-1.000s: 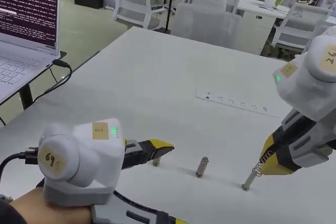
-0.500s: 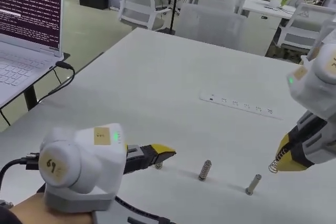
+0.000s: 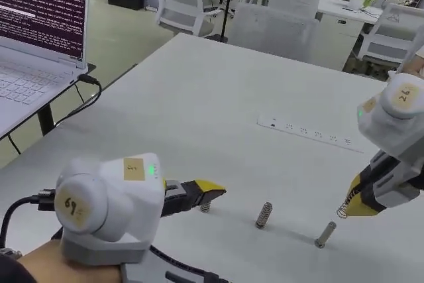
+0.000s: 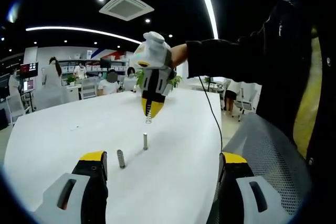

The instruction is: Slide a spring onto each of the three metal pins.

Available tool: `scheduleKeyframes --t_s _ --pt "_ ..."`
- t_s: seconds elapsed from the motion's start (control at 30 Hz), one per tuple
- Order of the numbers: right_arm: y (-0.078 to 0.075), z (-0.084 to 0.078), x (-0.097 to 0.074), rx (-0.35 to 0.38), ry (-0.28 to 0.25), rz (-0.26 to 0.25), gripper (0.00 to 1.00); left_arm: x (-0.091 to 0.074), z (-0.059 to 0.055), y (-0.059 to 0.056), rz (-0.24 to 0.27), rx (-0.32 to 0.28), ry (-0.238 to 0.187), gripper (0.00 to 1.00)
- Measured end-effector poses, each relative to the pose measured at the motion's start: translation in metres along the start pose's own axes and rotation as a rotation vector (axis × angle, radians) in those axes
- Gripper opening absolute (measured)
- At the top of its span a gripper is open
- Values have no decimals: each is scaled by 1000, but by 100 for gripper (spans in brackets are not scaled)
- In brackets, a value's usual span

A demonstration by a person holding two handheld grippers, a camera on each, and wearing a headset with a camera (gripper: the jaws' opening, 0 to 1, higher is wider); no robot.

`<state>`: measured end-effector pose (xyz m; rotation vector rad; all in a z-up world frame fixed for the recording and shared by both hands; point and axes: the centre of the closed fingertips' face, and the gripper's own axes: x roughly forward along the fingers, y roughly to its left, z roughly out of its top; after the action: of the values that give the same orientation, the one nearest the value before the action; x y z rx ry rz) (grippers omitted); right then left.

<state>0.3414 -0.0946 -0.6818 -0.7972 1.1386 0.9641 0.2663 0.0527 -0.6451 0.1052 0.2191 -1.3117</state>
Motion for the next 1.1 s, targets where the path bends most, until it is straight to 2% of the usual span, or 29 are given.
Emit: scheduleKeyframes --t_s 0.4,0.5,1.1 --pt "-10 -18 23 32 34 1 8 0 -1 0 7 -3 0 84" --pt "-11 -17 26 40 21 -1 8 0 -1 0 9 -5 1 84" --pt "-13 -18 36 39 30 13 8 -1 -3 1 13 -10 6 81"
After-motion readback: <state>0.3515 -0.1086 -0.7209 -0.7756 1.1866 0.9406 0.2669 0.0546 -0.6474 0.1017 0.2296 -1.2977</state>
